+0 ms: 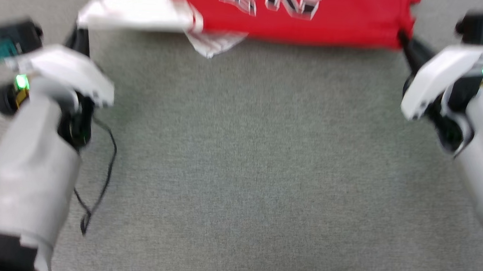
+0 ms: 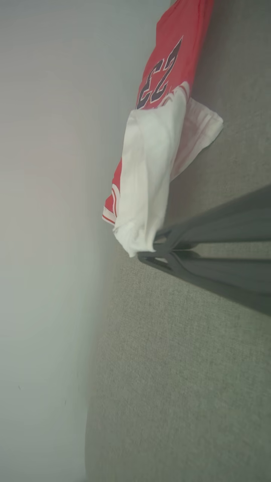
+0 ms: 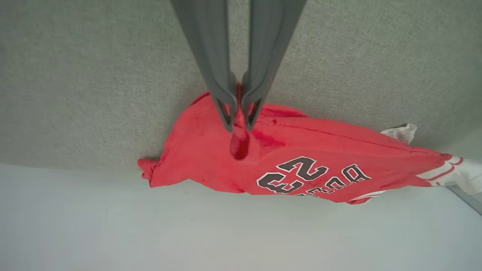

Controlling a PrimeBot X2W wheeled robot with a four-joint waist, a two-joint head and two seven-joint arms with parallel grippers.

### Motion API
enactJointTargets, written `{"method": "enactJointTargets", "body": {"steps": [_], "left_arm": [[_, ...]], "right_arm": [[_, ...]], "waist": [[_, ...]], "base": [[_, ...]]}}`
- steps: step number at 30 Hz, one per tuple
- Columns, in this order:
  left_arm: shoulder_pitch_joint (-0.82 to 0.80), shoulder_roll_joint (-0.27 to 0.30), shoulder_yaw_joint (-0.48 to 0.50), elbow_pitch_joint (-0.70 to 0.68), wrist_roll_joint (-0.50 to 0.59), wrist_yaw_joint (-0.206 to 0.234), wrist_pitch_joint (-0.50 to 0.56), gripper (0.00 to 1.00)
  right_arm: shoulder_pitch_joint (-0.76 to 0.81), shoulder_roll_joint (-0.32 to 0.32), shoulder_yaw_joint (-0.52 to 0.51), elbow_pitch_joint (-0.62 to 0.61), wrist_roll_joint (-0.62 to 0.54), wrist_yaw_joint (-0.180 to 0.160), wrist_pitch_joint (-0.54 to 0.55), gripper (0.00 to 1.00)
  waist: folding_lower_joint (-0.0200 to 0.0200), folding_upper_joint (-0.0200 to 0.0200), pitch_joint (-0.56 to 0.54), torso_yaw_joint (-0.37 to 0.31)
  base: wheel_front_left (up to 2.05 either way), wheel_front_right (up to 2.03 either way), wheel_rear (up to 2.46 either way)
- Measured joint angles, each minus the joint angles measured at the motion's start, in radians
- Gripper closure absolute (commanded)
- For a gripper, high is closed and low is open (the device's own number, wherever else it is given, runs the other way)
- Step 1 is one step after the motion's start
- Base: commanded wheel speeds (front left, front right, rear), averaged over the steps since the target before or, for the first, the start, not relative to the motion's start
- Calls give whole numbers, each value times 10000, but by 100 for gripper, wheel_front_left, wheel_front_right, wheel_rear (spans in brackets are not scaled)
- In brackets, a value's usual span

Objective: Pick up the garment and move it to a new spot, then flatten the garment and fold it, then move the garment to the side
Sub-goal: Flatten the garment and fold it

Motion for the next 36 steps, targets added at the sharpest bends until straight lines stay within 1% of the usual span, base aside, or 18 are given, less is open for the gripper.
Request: {"method": "enactJointTargets", "body": {"steps": [4, 7, 10, 12, 16, 18, 21, 25, 27, 29, 32, 34, 36], "left_arm": [[1902, 48, -100, -493, -81, 21, -96, 100], [3267, 142, -180, -1133, -104, 205, -125, 100], [4595, 324, -155, -2117, -219, 562, -81, 100], [5503, 495, -123, -2989, -255, 899, 46, 100], [7169, 995, -84, -5131, -328, 1756, 648, 100], [8032, 1300, -56, -6263, -359, 2192, 1032, 100], [9156, 1835, 153, -7988, -426, 2964, 1565, 100], [10472, 2155, 372, -9988, -491, 3969, 2056, 100], [11010, 2293, 483, -10866, -493, 4383, 2230, 100], [11386, 2412, 545, -11572, -489, 4711, 2383, 100], [11723, 2541, 577, -12291, -441, 5022, 2564, 100], [11754, 2537, 525, -12489, -430, 5058, 2612, 100], [11722, 2500, 464, -12462, -445, 5003, 2660, 100]], "right_arm": [[1450, -182, 343, -508, 370, 0, -150, 100], [2492, -408, 433, -899, 642, 0, -280, 100], [3430, -654, 460, -1304, 800, 0, -370, 100], [4076, -790, 412, -1622, 871, 2, -403, 100], [5361, -1256, 31, -2159, 989, 0, -328, 100], [6029, -1294, -174, -2474, 972, 4, -184, 100], [6910, -1404, -596, -2995, 844, 4, 161, 100], [7950, -1475, -1384, -3816, 449, 4, 635, 100], [8471, -1415, -1862, -4249, 249, 4, 911, 100], [8924, -1329, -2360, -4742, -46, 4, 1235, 100], [9519, -1116, -3150, -5478, -500, 4, 1831, 100], [9723, -909, -3620, -5900, -876, 2, 2243, 100], [9816, -625, -4013, -6255, -1204, 2, 2660, 100]], "waist": [[-1, 0, -996, 10], [-1, 0, -1707, 21], [-2, 0, -2360, 35], [-3, 0, -2745, 48], [-3, 0, -3352, 121], [-3, 0, -3601, 155], [-3, 0, -3900, 187], [-3, 0, -4099, 193], [-2, 0, -4146, 191], [-2, 0, -4176, 192], [-2, 0, -4176, 181], [-2, 0, -4144, 151], [-1, 0, -4082, 117]], "base": [[0, 0, 0], [0, 0, 0], [0, 0, 0], [0, 0, 0], [0, 0, 0], [0, 0, 0], [0, 0, 0], [0, 0, 0], [0, 0, 0], [0, 0, 0], [0, 0, 0], [0, 0, 0], [0, 0, 0]]}}
